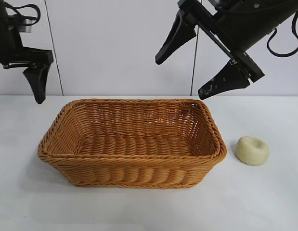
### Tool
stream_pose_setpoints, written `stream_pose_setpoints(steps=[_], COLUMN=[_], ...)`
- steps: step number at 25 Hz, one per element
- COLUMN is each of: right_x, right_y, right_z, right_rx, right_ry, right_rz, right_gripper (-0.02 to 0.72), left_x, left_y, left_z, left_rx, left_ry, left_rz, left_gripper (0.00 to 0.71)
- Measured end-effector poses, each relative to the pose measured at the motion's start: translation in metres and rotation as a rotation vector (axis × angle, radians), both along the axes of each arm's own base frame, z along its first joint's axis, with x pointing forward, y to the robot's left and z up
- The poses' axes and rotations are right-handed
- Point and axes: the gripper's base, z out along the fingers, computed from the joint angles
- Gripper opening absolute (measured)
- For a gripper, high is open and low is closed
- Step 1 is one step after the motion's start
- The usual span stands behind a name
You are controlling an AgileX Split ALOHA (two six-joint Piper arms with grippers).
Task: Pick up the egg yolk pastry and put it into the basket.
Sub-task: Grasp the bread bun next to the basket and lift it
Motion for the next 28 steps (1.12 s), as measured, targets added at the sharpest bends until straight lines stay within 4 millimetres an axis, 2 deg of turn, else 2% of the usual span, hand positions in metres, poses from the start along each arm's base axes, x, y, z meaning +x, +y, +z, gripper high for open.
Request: stream_pose_setpoints(steps=[6, 11, 16, 23, 26, 28], right_x=[0.0, 0.0, 0.0, 0.0, 0.0, 0.0], right_y=[0.0, 0.0, 0.0, 0.0, 0.0, 0.0], right_z=[0.0, 0.0, 0.0, 0.0, 0.0, 0.0], right_rx=[0.0, 0.0, 0.0, 0.0, 0.0, 0.0], right_ry=[-0.001, -0.001, -0.001, -0.001, -0.001, -0.001], right_rz=[0.0, 0.0, 0.0, 0.0, 0.0, 0.0], right_gripper=[0.695, 0.695, 0.695, 0.695, 0.695, 0.695], left_x=[-0.003, -0.008, -0.028, -0.091, -0.128, -0.153], left_y=[0.038, 0.04, 0.041, 0.045, 0.047, 0.049], left_z=[-0.001, 0.003, 0.03, 0.08, 0.099, 0.106], left_rx=[0.025, 0.031, 0.028, 0.02, 0.016, 0.013], left_ry=[0.075, 0.095, 0.043, -0.069, -0.135, -0.167], left_rz=[0.049, 0.019, 0.014, 0.014, 0.015, 0.015], left_gripper=[0.689, 0.689, 0.689, 0.689, 0.689, 0.689])
